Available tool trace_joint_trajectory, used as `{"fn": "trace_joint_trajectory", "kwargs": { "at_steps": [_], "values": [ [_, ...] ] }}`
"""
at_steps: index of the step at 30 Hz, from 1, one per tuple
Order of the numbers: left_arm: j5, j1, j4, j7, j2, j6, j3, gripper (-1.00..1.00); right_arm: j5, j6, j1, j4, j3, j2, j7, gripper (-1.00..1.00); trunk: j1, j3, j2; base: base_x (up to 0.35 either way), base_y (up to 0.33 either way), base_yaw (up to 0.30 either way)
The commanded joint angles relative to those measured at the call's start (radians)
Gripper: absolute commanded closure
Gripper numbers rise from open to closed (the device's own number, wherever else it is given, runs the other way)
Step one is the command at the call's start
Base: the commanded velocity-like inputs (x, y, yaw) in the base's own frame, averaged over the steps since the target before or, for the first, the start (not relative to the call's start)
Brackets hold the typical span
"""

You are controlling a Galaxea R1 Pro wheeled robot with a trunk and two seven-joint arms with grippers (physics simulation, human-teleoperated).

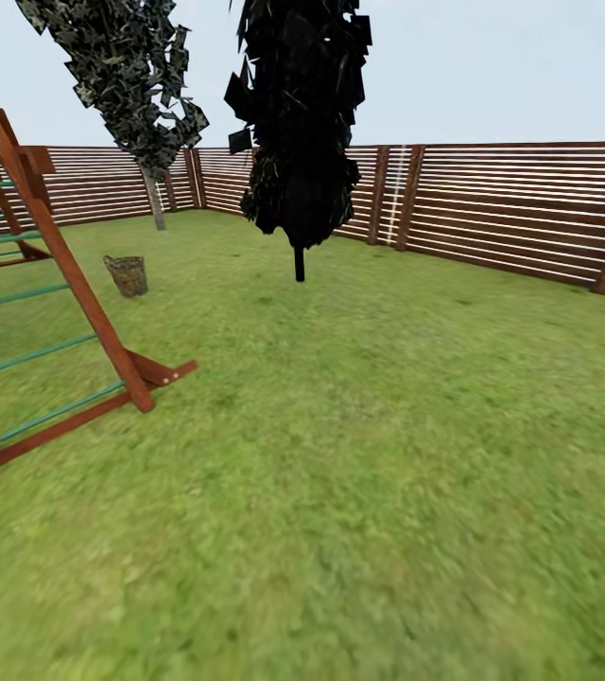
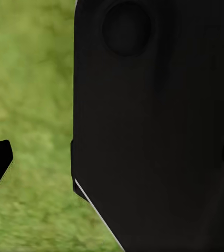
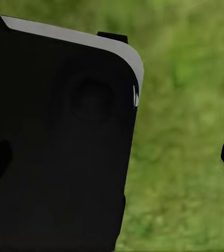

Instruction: Take the three Easter eggs out of the wicker basket on the lawn in the garden, then place them on the lawn next to a single tree (choose any tree) so that all three eggs are next to the same tree and none are left in the basket.

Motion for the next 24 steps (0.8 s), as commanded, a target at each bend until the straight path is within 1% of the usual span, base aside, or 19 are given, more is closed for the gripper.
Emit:
{"fn": "trace_joint_trajectory", "kwargs": {
  "at_steps": [1, 24],
  "values": [
    [0.002, 0.0, 0.0, 0.001, -0.001, -0.001, 0.006, -1.0, 0.007, -0.003, 0.0, 0.001, 0.001, -0.001, 0.0, -1.0, 0.001, -0.001, 0.0, 0.328, 0.0, 0.0],
    [0.002, 0.0, 0.0, 0.001, -0.001, -0.001, 0.006, -1.0, 0.007, -0.003, -0.001, 0.001, 0.001, -0.001, 0.0, -1.0, 0.001, -0.001, 0.0, 0.328, 0.0, 0.0]
  ]
}}
